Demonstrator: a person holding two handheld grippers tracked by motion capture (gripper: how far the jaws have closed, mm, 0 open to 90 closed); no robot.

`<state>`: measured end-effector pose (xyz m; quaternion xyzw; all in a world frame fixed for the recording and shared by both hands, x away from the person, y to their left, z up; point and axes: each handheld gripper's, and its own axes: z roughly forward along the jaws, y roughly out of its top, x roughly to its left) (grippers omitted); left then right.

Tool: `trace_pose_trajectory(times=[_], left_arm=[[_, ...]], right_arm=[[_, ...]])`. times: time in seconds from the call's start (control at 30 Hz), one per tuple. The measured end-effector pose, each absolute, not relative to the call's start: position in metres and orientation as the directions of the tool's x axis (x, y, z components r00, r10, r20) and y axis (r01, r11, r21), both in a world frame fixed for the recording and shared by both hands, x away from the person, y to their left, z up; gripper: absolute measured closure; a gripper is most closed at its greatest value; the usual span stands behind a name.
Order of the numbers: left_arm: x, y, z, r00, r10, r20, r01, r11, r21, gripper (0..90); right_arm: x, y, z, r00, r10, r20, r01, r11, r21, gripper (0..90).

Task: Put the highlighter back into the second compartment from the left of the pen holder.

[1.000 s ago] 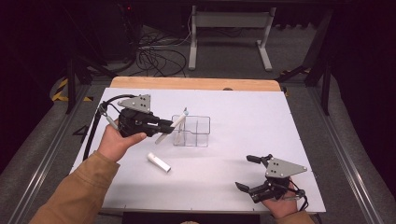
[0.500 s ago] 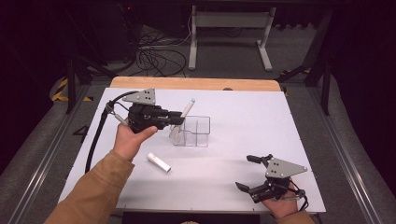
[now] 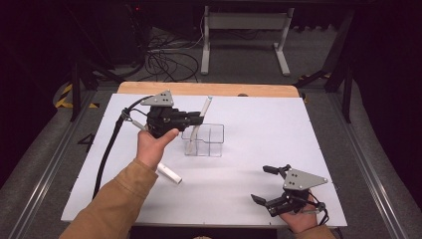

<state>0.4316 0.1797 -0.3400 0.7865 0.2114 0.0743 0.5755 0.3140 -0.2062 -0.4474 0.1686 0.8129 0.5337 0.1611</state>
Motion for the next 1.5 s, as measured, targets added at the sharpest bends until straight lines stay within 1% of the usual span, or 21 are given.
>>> trace_pose_trajectory(times=[0.43, 0.7, 0.9, 1.03, 1.3, 1.43, 1.5], left_arm=[[0.443, 0.167, -0.357, 0.867, 0.473, -0.156, 0.274, -0.192, 0.942, 78.4], [0.448, 0.163, -0.365, 0.835, 0.53, -0.146, 0.287, -0.193, 0.938, 78.3], [0.45, 0.162, -0.368, 0.824, 0.552, -0.13, 0.284, -0.204, 0.937, 78.3], [0.449, 0.161, -0.369, 0.818, 0.556, -0.144, 0.299, -0.198, 0.934, 78.3], [0.451, 0.159, -0.372, 0.817, 0.562, -0.131, 0.298, -0.217, 0.929, 78.2], [0.452, 0.158, -0.375, 0.821, 0.554, -0.14, 0.305, -0.217, 0.927, 78.2], [0.452, 0.158, -0.376, 0.825, 0.551, -0.128, 0.299, -0.233, 0.925, 77.8]], right_arm=[[0.314, -0.207, -0.447, -0.893, 0.444, -0.075, 0.107, 0.371, 0.922, 6.2], [0.314, -0.207, -0.447, -0.894, 0.443, -0.075, 0.107, 0.372, 0.922, 6.2], [0.313, -0.207, -0.447, -0.894, 0.442, -0.076, 0.105, 0.371, 0.923, 6.2], [0.314, -0.207, -0.447, -0.894, 0.441, -0.075, 0.106, 0.372, 0.922, 6.2], [0.313, -0.207, -0.447, -0.895, 0.44, -0.076, 0.104, 0.372, 0.923, 6.2], [0.314, -0.207, -0.447, -0.895, 0.44, -0.077, 0.103, 0.372, 0.923, 6.2], [0.313, -0.207, -0.447, -0.895, 0.44, -0.077, 0.103, 0.372, 0.923, 6.2]])
